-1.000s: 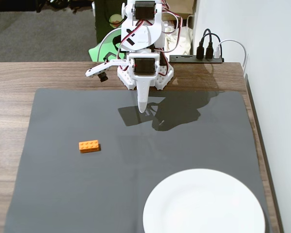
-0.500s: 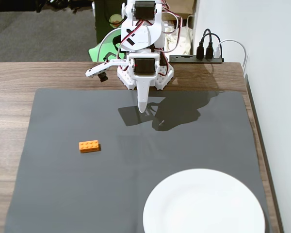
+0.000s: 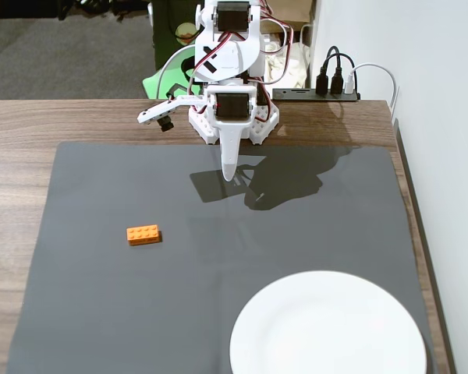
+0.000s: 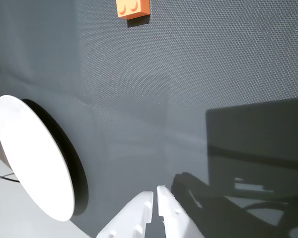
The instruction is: Grasp a lego block and put it on the plate.
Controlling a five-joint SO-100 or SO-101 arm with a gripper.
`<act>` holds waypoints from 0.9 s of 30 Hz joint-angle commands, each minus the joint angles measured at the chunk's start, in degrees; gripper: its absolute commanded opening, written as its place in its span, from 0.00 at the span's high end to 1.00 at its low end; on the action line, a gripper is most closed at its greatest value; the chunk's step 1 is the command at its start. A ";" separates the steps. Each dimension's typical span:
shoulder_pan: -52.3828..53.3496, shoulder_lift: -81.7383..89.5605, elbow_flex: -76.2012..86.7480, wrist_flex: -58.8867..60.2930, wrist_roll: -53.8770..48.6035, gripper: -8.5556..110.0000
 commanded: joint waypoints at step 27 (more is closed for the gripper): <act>13.89 -3.60 -0.09 -4.66 0.70 0.92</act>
